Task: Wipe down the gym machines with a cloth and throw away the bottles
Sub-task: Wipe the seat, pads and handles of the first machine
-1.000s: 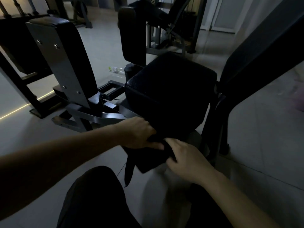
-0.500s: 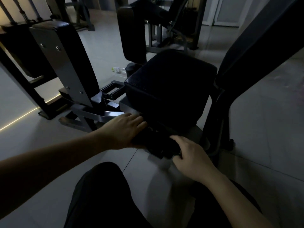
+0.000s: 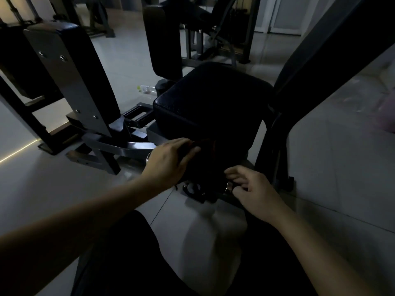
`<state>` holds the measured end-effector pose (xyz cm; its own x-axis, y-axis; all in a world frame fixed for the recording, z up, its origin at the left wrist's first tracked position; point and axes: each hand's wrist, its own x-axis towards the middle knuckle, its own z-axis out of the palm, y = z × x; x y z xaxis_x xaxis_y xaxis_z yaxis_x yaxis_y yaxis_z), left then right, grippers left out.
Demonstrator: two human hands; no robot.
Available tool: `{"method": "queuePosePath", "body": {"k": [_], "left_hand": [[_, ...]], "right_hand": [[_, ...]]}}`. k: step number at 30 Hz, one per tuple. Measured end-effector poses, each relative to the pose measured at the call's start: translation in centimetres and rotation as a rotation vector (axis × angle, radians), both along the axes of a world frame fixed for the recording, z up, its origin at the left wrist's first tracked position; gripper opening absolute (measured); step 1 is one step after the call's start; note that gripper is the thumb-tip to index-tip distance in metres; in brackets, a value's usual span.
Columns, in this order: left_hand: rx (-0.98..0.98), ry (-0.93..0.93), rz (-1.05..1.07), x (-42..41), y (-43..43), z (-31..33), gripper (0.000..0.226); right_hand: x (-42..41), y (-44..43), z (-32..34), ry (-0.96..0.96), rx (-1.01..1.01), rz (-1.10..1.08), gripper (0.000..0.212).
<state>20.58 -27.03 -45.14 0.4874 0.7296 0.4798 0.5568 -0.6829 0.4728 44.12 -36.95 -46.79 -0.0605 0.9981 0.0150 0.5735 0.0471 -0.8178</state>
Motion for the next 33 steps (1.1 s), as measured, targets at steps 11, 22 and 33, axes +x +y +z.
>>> {"method": "queuePosePath", "body": {"k": [11, 22, 33], "left_hand": [[-0.021, 0.790, -0.090, 5.8, 0.9, 0.5, 0.062], [0.388, 0.644, -0.008, 5.2, -4.7, -4.9, 0.076], [-0.020, 0.621, 0.189, 9.3, -2.4, -1.6, 0.046]], "right_hand": [[0.7, -1.8, -1.2, -0.018, 0.174, -0.320, 0.021], [0.3, -2.2, -1.9, 0.031, 0.208, -0.364, 0.022], [0.4, -2.4, -2.0, 0.038, 0.217, -0.344, 0.024]]}}
